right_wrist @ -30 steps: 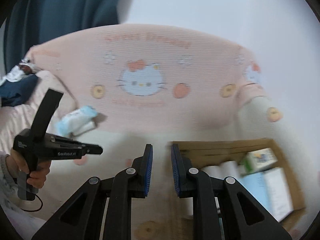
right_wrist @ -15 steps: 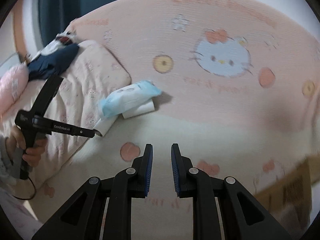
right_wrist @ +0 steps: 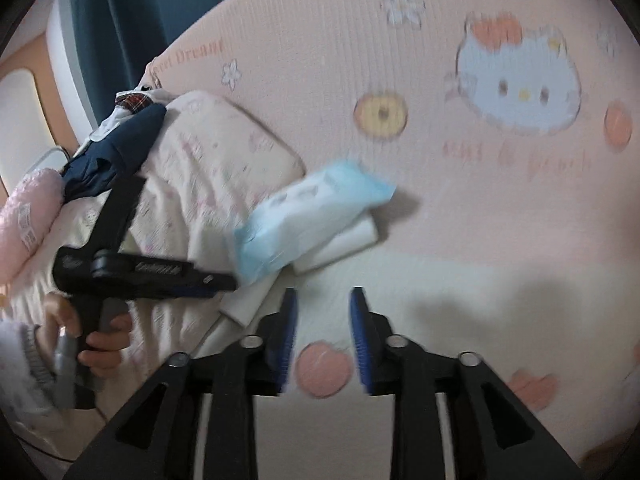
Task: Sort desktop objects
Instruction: 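Withdraw both open tools from the box back toward the tissue pack, then close the left tool on a white tube while the right tool grasps another tube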
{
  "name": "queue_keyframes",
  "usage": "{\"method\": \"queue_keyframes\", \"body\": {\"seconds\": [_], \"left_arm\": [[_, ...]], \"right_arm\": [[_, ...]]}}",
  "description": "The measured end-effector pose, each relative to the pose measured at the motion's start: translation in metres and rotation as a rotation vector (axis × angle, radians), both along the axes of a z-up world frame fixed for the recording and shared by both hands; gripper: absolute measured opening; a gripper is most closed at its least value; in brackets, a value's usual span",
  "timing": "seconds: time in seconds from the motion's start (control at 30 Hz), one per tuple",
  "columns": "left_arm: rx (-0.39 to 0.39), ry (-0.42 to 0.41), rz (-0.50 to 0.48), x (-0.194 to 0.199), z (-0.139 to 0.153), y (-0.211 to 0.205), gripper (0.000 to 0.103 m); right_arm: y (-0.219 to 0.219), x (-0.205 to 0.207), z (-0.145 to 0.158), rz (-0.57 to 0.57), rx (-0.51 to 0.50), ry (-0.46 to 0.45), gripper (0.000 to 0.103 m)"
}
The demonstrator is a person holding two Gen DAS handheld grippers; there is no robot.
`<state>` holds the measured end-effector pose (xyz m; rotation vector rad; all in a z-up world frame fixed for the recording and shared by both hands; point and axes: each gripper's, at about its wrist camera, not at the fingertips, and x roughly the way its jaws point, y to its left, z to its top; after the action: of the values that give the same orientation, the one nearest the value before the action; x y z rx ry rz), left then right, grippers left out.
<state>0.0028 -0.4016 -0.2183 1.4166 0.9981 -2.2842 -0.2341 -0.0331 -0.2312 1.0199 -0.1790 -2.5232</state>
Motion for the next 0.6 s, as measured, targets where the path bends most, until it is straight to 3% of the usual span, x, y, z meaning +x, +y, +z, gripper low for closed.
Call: {"method": "queue_keyframes", "body": {"seconds": [0.03, 0.07, 0.17, 0.33, 0.43, 0.53, 0.6], "left_arm": [[-0.001, -0.008, 0.002, -0.001, -0.002, 0.002, 0.052], [0.009, -0.012, 0.000, -0.002, -0.005, 0.005, 0.042], [0.044, -0.005, -0.023, -0.002, -0.009, 0.019, 0.041], [0.084, 0.005, -0.081, 0.000, -0.009, 0.047, 0.033], [0.176, 0.009, -0.096, 0.004, -0.017, 0.061, 0.028], [0.182, -0.030, -0.129, 0.005, -0.029, 0.081, 0.017], [0.249, -0.035, -0.122, 0.006, -0.037, 0.085, 0.017]], "right_arm": [[0.000, 0.002, -0.007, -0.008, -0.017, -0.018, 0.050], [0.001, 0.004, -0.012, -0.023, -0.030, -0.031, 0.061], [0.003, 0.013, -0.026, -0.045, -0.068, -0.053, 0.062], [-0.009, 0.016, -0.043, -0.033, -0.033, -0.121, 0.062], [-0.018, 0.015, -0.054, -0.007, -0.029, -0.153, 0.062], [-0.021, 0.017, -0.063, 0.000, -0.021, -0.179, 0.062], [-0.019, 0.018, -0.068, -0.004, -0.013, -0.187, 0.062]]}}
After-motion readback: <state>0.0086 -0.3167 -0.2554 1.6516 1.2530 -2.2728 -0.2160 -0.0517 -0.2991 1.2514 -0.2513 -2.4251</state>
